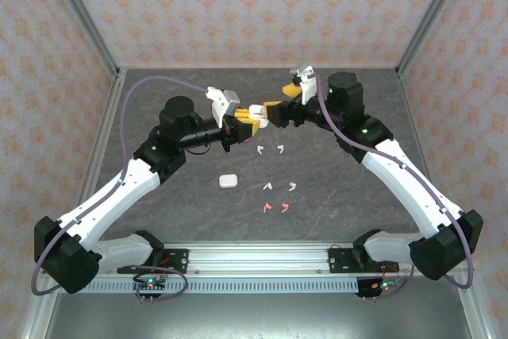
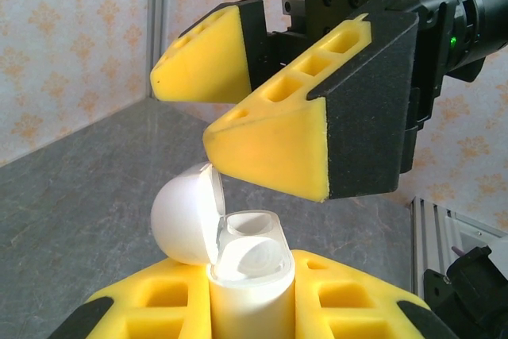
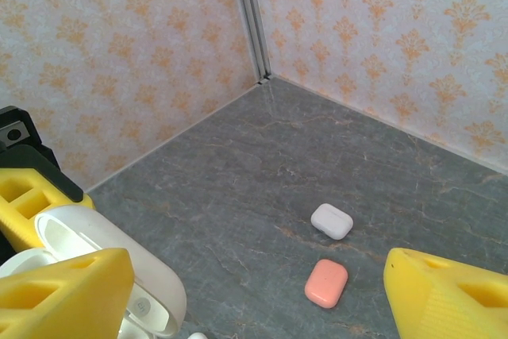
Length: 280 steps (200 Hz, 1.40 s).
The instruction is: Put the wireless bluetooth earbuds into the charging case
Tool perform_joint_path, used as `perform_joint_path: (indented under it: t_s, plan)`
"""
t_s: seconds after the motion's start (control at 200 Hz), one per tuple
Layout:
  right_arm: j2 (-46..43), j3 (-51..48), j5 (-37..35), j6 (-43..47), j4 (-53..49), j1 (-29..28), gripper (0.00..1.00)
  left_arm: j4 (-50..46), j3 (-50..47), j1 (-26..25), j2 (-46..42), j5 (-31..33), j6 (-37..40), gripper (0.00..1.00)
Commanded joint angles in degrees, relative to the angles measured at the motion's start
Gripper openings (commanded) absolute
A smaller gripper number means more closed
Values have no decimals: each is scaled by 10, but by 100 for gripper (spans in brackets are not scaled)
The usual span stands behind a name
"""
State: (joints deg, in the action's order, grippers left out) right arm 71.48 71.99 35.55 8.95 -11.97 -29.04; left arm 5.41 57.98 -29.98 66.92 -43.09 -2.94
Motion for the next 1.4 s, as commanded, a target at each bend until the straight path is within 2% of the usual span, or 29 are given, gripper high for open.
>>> perform_joint_path:
  t_s: [0.0,0.12,0.34,0.515,0.801,0.951,1.131,1.396]
  plan:
    - [-7,12,-11,-4,3,2,83,21,6,-5,-3,-15,16,3]
    - [-8,16,-8,-9,-6,7,83,22,5,-5,-2,-15,20,3]
    - [-34,0,42,-15,5,15,86,14,-4,-6,-5,1,41,1]
    - [-85,-17,45,-45,-9,38,89,45,-31,-7,-15,21,56,0]
    - [-101,-61,42,-42,-42,47,89,31,-47,-34,-45,74,147,0]
    - [-108,-80,11,-48,-38,48,89,38,-59,-44,-66,108,180,0]
    - [-84,-105,-78,-66,-70,48,88,37,-68,-56,-86,130,215,0]
    - [11,-129,-102,-128,-65,47,77,18,-63,-58,-96,141,225,0]
